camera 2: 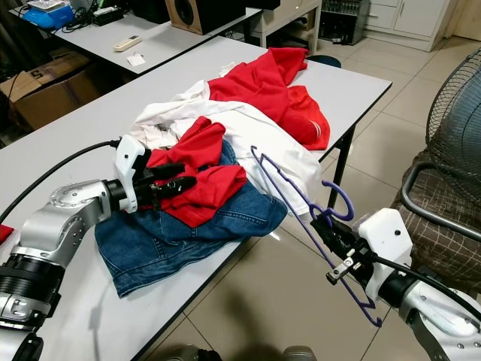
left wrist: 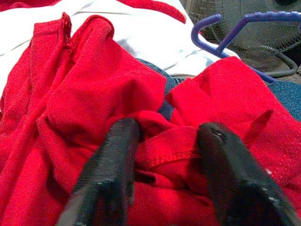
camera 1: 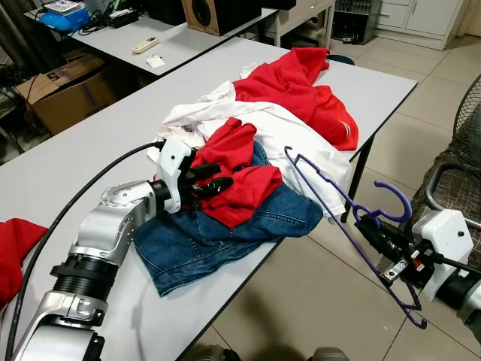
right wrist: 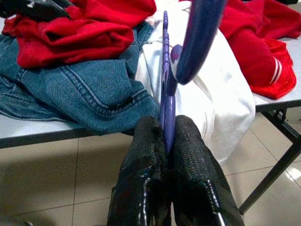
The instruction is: Hang hanger
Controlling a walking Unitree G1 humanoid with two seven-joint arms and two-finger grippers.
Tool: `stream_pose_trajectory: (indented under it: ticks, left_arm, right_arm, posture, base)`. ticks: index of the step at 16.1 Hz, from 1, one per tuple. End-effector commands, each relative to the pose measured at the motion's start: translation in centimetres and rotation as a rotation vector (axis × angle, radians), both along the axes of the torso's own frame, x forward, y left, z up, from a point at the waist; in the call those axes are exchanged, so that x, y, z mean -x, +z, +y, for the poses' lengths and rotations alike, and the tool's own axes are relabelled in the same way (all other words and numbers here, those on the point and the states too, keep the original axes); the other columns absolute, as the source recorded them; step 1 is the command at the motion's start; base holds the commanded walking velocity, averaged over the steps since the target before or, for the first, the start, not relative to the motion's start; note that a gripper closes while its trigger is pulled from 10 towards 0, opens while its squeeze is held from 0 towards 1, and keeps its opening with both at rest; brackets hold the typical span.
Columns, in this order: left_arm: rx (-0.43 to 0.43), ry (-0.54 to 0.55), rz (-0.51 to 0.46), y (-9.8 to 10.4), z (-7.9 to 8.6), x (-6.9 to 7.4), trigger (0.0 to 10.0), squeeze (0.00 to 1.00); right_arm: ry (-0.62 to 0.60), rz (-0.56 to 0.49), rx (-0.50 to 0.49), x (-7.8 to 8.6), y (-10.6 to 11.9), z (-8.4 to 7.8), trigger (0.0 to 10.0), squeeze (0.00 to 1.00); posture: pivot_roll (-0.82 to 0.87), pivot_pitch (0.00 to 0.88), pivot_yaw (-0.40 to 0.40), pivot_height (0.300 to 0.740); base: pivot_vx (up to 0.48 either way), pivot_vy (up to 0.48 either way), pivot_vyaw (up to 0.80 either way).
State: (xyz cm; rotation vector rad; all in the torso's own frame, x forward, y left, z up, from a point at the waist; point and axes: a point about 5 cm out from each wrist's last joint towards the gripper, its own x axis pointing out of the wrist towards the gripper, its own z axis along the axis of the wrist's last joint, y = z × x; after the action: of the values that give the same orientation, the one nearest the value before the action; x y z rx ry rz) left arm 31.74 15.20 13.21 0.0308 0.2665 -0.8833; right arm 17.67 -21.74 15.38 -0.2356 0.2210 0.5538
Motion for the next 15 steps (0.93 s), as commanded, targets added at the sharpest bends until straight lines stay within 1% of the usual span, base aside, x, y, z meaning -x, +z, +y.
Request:
stream_pose_trajectory:
  ticks: [1,6,10,13,15]
  left_arm:
    - [-0.021,0.012,0.003,-0.05,0.38,-0.21,0.0,0.0]
    - [0.004,-0.009,0.014,-0.19,-0.07,-0.03,0.0,0.0]
    - [0.018,-0.003,0.013,-0.19,-0.23,-0.06,0.0,0.0]
    - [0.029,0.034,0.0,-0.03,-0.05,-0.34,0.0,0.0]
    - [0.012,0.086,-0.01,-0.01,0.43,-0.69,0.0,0.0]
  right_arm:
    - [0.023,-0.006,-0.005,0.02,0.19,0.47,10.0,0.0]
    - [0.021,-0.006,-0.004,-0.03,0.22,0.47,10.0,0.0]
    - [0.016,-0.007,0.0,-0.06,0.22,0.32,10.0,0.0]
    - [0.011,-0.011,0.002,-0.12,0.3,0.21,10.0,0.0]
    - [0.009,-0.014,0.008,-0.22,0.28,0.13,10.0,0.0]
  posture:
    - [-0.26,0.0,0.168,0.74]
    - [-0.26,0.0,0.166,0.74]
    - [-0.26,0.0,0.165,0.74]
    - [-0.26,0.0,0.162,0.74]
    - [-0.26,0.0,0.158,0.74]
  base:
    - [0.0,0.0,0.0]
    - [0.0,0.0,0.0]
    - [0.0,0.0,0.0]
    - [0.0,0.0,0.0]
    - [0.0,0.0,0.0]
